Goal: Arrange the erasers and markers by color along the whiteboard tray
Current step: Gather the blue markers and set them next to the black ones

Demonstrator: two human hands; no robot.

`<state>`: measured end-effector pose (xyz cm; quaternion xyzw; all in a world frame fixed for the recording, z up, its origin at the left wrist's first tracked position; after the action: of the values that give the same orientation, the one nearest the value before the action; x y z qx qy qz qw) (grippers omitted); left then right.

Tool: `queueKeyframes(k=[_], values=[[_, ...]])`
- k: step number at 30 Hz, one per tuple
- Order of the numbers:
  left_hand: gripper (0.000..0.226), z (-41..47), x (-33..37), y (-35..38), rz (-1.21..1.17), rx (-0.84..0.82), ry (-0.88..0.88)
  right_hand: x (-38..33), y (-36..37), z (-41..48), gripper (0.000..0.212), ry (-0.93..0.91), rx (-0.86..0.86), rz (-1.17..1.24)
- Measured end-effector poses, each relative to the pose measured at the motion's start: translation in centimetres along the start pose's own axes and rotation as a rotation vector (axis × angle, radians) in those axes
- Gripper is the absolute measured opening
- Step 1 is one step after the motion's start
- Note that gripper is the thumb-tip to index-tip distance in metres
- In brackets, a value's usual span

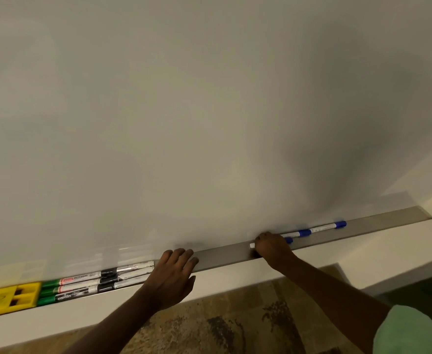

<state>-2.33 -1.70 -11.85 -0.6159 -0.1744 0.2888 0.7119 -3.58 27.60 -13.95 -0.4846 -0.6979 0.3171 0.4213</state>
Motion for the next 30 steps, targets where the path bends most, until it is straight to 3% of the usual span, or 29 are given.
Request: queueKeyframes(k=[2, 6, 9, 12, 17, 22, 26, 30], values=[[0.039, 0.7, 0.8, -0.3, -0.021, 0.02, 0.003, 0.0, -0.3, -0.2, 0.033, 0.009, 0.072, 0.035], [0.031, 2.2, 1.9, -0.6, -0.096, 0.051, -0.004, 0.1, -1.3, -2.5, 0.037, 0.028, 0.444, 0.05], [0.019, 3.3, 2.7, -0.7, -0.129, 0.051, 0.014, 0.0, -2.4, -4.5, 0.026, 0.013, 0.833, 0.286], [0.036, 4.5, 3.3, -0.6, -0.165, -0.004, -0.047, 0.1, -2.8, -6.3, 0.022, 0.135, 1.041, 0.727], [0.05, 6.1, 4.7, 0.1, -0.327, -0.115, -0.182, 0.3, -1.4, -7.9, 0.022, 0.591, 0.834, 1.69], [0.072, 7.5, 6.5, 0.6, -0.495, -0.148, -0.264, -1.2, -0.8, -8.2, 0.021, 0.683, 0.622, 2.736], [0.085, 8.5, 7.6, -0.1, -0.637, -0.114, -0.309, -3.1, -2.0, -9.2, 0.013, 0.542, 0.338, 3.017], [0.053, 9.7, 8.3, -1.5, -0.729, -0.018, -0.376, -4.4, -2.7, -9.7, 0.019, 0.412, 0.144, 3.097]])
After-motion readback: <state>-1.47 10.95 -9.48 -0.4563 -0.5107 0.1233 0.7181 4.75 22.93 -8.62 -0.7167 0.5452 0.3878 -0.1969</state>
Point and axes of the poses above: each hand's wrist, its own z-axis towards the middle knuckle, its own y-axis out of the palm, x = y × z, the point moved 3 cm from there along z, towards the middle knuckle, and after that the axes turned 5 degrees about z, right-handed, at the moved point
